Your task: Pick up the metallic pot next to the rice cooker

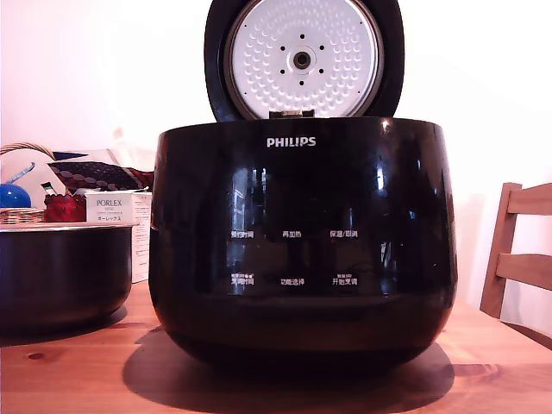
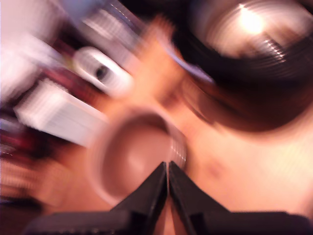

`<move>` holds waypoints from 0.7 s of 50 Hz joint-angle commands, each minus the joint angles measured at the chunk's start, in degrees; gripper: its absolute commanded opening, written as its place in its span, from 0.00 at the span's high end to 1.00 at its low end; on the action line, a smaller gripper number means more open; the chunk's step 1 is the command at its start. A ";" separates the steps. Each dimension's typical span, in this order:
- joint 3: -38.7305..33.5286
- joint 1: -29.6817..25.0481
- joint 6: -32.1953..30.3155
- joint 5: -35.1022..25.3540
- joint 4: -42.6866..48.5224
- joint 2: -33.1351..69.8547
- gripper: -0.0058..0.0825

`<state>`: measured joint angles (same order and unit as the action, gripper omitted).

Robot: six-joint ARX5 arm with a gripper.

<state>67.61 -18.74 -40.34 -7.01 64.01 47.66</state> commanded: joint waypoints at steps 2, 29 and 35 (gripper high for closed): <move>1.42 0.09 -0.79 -0.26 5.20 4.26 0.96; 3.54 0.02 -6.40 -0.24 13.64 22.21 0.56; 3.54 0.09 -6.78 -0.85 13.64 25.51 0.56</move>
<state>70.76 -18.74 -46.78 -7.22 77.76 71.77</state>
